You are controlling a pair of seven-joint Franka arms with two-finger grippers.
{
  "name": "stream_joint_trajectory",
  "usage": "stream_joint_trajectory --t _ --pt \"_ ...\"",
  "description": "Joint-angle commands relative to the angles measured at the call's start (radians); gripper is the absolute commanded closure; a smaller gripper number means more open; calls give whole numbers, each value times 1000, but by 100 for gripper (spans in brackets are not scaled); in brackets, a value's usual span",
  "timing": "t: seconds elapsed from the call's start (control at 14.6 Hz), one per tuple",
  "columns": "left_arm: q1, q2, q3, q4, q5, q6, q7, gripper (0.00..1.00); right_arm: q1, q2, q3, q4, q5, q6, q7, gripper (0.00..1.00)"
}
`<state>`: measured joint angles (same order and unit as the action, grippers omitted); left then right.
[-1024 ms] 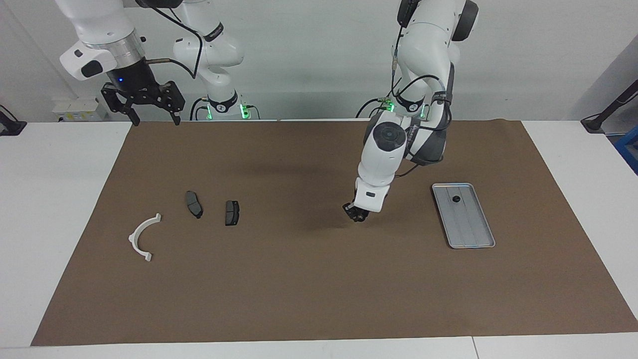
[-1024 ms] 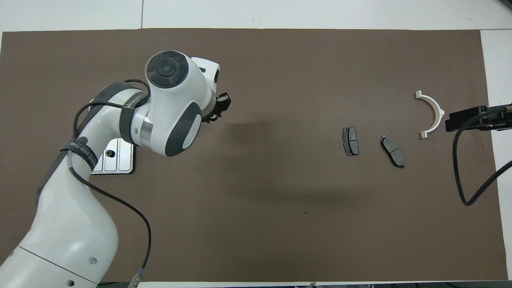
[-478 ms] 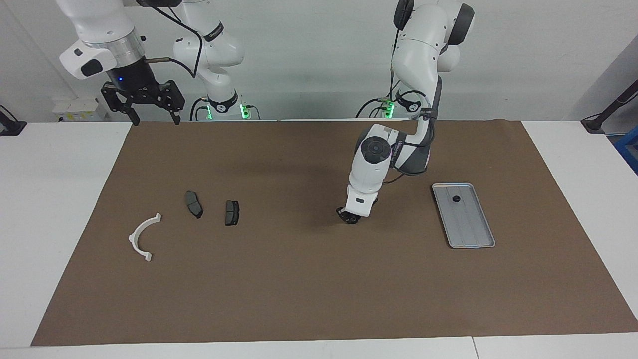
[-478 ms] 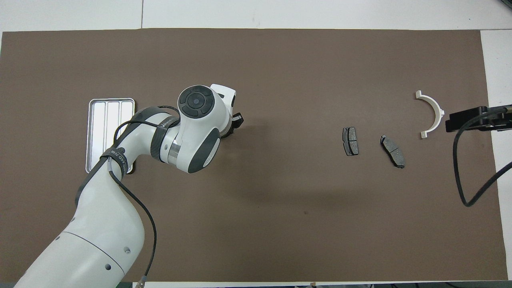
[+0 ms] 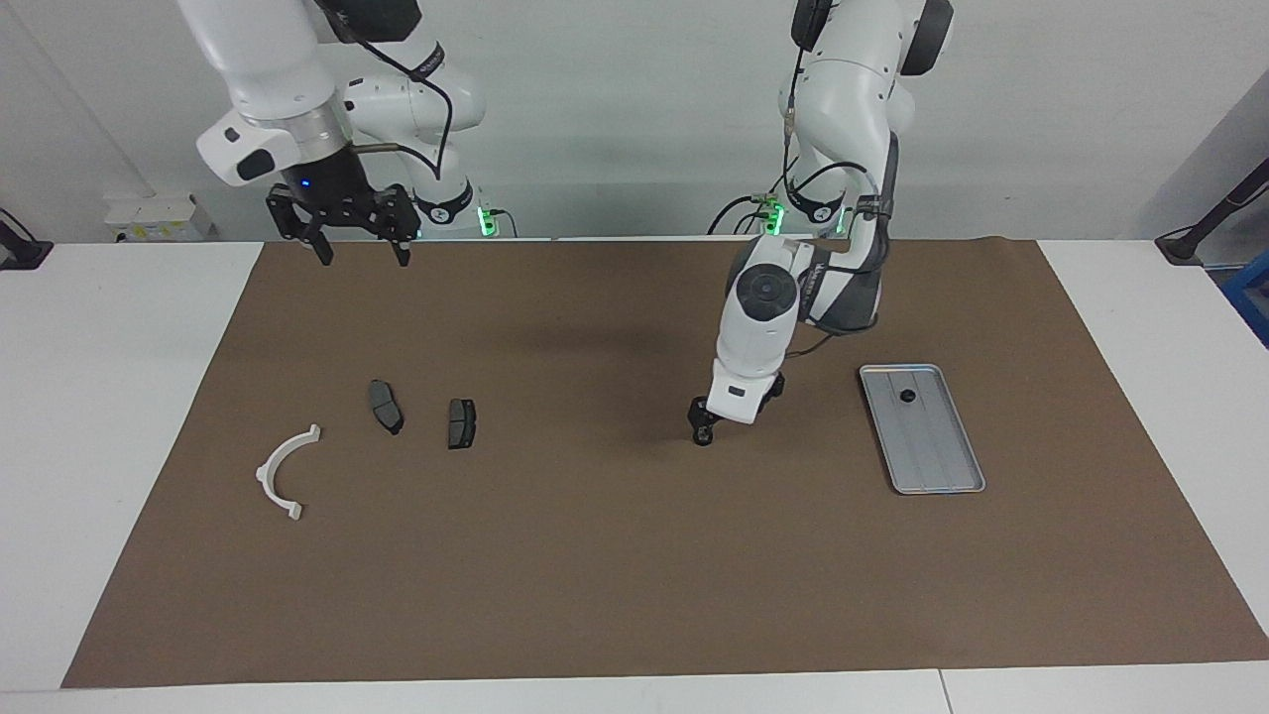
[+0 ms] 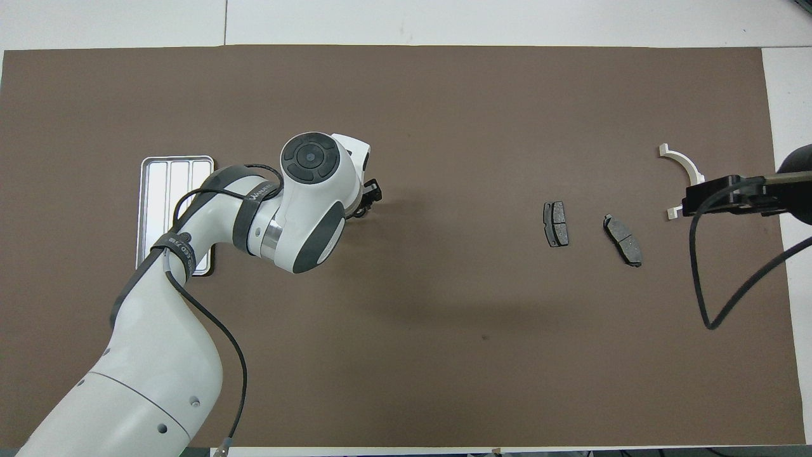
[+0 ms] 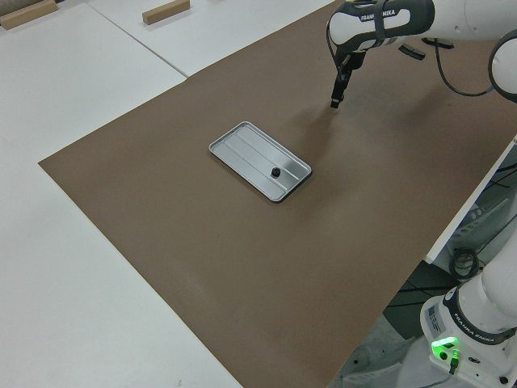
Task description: Place bearing gear from tray to pile
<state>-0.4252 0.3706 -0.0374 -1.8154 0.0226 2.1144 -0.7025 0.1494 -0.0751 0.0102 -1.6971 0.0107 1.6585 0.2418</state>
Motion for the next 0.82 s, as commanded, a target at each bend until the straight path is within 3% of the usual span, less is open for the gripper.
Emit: stream_joint_trajectory --t 0.0,0.27,0.41,0.61,0.75 --pt "199 -249 -7 -263 8 -1 347 0 100 -8 2 -117 14 143 182 0" --pt "409 -274 -7 -311 8 7 700 0 277 159 2 -113 14 331 511 0" --pt "459 -277 -7 -343 7 79 747 3 349 268 2 -78 11 420 623 0" --pt "464 -263 -6 -375 7 145 739 22 427 443 1 74 -6 442 761 0" --pt "473 -254 -6 -378 7 157 735 32 484 567 -4 210 -32 388 799 0"
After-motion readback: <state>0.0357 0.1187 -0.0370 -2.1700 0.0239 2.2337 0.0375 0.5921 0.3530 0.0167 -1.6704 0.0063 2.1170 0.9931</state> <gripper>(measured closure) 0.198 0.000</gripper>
